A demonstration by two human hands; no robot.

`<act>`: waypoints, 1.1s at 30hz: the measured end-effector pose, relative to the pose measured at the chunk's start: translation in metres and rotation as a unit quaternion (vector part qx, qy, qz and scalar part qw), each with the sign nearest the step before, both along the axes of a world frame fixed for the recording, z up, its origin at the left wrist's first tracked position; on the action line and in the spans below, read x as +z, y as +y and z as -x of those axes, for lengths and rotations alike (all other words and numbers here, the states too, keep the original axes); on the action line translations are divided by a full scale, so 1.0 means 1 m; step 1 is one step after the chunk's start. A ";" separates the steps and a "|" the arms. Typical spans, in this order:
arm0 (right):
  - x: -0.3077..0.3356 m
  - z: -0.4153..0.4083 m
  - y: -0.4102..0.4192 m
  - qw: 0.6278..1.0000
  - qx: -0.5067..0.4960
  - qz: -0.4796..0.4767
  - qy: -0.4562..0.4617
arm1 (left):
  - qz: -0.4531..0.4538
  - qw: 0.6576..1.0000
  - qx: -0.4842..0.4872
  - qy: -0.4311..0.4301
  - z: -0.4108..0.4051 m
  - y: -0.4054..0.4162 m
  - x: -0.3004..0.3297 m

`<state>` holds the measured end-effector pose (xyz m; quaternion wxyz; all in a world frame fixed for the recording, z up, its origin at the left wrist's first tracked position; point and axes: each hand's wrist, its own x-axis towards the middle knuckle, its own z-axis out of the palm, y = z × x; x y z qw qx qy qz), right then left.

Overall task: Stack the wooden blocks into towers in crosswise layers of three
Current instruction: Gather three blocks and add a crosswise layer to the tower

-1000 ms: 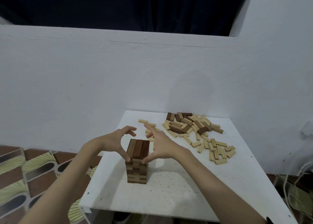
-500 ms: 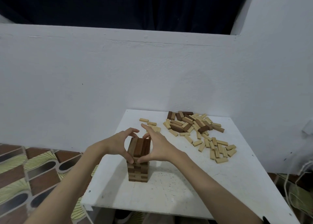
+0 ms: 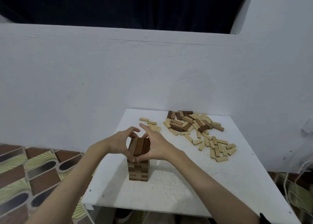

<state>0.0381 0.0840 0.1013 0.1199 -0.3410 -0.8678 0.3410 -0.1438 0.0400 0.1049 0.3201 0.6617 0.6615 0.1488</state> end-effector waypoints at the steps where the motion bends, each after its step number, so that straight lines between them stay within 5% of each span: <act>1: 0.000 0.000 0.000 1.000 0.000 0.002 0.000 | 0.001 1.000 0.000 -0.001 0.000 0.000 0.000; 33: -0.005 0.001 -0.005 1.000 -0.007 -0.005 0.003 | -0.036 0.999 -0.011 -0.009 -0.006 -0.007 -0.003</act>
